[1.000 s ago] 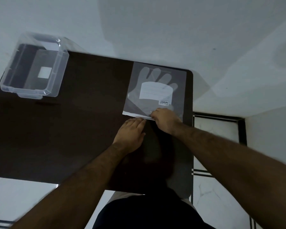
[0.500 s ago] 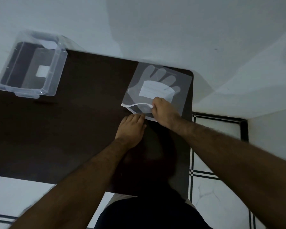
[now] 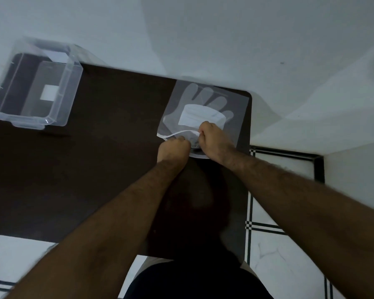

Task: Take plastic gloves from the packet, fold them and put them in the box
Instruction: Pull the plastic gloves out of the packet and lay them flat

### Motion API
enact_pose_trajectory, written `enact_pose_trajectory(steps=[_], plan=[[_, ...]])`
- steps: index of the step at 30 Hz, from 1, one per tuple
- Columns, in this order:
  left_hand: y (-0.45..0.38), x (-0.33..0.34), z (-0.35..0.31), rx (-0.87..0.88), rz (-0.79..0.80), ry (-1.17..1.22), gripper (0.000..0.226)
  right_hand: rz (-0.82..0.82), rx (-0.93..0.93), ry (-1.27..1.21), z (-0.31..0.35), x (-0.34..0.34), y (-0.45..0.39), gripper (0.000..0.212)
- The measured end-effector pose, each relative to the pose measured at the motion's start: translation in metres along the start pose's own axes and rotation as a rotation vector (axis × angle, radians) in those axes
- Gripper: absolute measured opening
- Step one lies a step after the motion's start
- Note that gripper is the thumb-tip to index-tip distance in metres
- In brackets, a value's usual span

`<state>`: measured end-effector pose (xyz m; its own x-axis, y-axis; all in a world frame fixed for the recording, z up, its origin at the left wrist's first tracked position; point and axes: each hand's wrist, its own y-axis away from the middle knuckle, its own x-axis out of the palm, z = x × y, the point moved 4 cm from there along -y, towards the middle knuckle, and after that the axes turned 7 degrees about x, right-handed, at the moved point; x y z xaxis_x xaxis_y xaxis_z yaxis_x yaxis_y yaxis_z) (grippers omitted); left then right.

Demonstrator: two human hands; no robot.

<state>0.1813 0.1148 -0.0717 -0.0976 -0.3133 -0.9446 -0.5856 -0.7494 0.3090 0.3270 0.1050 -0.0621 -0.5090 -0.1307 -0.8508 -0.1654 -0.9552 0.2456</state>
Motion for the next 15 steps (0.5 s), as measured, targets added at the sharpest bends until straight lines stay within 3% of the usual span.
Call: enact_pose_trajectory(steps=[12,14,15], plan=[[0.007,-0.005,0.011,0.324,-0.189,-0.073,0.021,0.003,-0.083,0.049,-0.008,0.004,-0.012,0.005],[0.012,-0.005,0.012,0.375,-0.216,-0.086,0.019,0.009,-0.061,0.048,-0.009,0.005,-0.015,0.014],[0.015,-0.005,0.012,0.393,-0.226,-0.085,0.018,0.047,-0.030,0.064,-0.009,0.007,-0.017,0.029]])
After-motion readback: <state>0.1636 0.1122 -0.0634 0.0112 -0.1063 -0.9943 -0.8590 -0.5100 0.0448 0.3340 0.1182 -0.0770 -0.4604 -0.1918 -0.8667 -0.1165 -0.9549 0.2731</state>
